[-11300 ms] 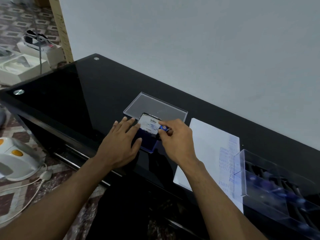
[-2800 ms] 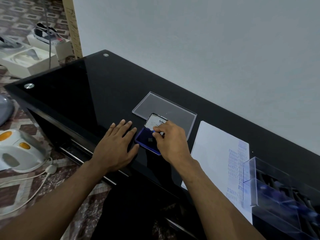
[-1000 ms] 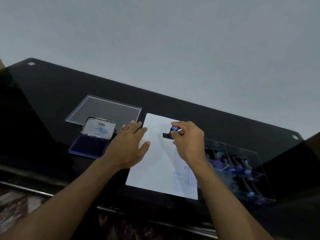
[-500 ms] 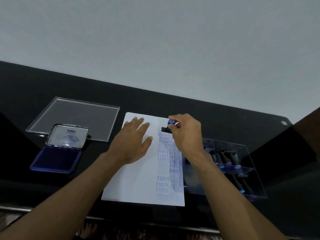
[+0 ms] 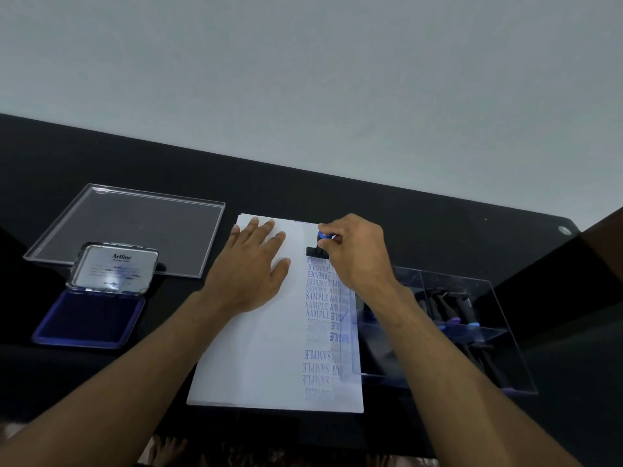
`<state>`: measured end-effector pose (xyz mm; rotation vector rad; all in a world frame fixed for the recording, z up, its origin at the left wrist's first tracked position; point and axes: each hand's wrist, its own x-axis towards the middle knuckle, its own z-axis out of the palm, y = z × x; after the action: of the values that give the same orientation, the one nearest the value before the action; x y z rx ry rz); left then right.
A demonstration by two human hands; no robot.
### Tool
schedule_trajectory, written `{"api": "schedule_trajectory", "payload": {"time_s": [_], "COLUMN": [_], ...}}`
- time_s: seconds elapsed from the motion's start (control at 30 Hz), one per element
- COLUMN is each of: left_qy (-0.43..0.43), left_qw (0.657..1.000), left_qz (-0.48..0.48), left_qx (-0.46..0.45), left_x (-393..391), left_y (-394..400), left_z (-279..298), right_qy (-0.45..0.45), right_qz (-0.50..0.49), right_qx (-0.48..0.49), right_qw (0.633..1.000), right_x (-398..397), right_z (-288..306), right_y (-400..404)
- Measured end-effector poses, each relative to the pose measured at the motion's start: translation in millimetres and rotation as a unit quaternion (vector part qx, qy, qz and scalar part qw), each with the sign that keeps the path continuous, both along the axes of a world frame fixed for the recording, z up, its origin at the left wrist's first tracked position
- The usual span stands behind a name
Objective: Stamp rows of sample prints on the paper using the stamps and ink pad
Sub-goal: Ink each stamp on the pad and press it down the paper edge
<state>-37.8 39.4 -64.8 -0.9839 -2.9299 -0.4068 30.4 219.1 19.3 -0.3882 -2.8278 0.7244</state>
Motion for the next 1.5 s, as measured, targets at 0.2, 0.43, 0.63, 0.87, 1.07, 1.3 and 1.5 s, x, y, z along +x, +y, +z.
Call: {"api": "schedule_trajectory", "payload": {"time_s": [0.2, 0.43, 0.63, 0.87, 1.07, 1.3, 1.5], "left_qy": [0.005, 0.008, 0.014, 0.013, 0.012, 0.011, 0.012], "left_qw": [1.0, 1.0, 1.0, 1.0, 1.0, 1.0, 1.0], "left_qz": [-0.003, 0.001, -0.001, -0.001, 0.0, 0.0, 0.001], "left_qx": [0.005, 0.004, 0.004, 0.007, 0.007, 0.012, 0.009], "left_x": [-0.6, -1.4, -1.1, -1.9, -1.4, -1.0, -1.2], "left_y": [-0.9, -0.3, -0.8, -0.5, -0.9, -0.8, -0.8], "left_z": [-2.8, -5.5, -6.2, -6.7, -7.1, -6.7, -6.9], "right_qy": [0.005, 0.005, 0.008, 0.015, 0.012, 0.02, 0.019], "right_qz": [0.002, -0.002, -0.001, -0.003, -0.004, -0.005, -0.005], "right_qx": [-0.002, -0.002, 0.004, 0.009, 0.01, 0.005, 0.01], "right_qw": [1.0, 1.0, 1.0, 1.0, 1.0, 1.0, 1.0], "right_x": [-0.9, -2.3, -2.8, -5.2, -5.9, -4.4, -6.0], "right_z": [-1.9, -4.2, -5.2, -6.9, -7.3, -8.8, -8.9], "right_y": [-0.7, -3.0, -4.5, -4.5, -3.9, -2.5, -2.8]}}
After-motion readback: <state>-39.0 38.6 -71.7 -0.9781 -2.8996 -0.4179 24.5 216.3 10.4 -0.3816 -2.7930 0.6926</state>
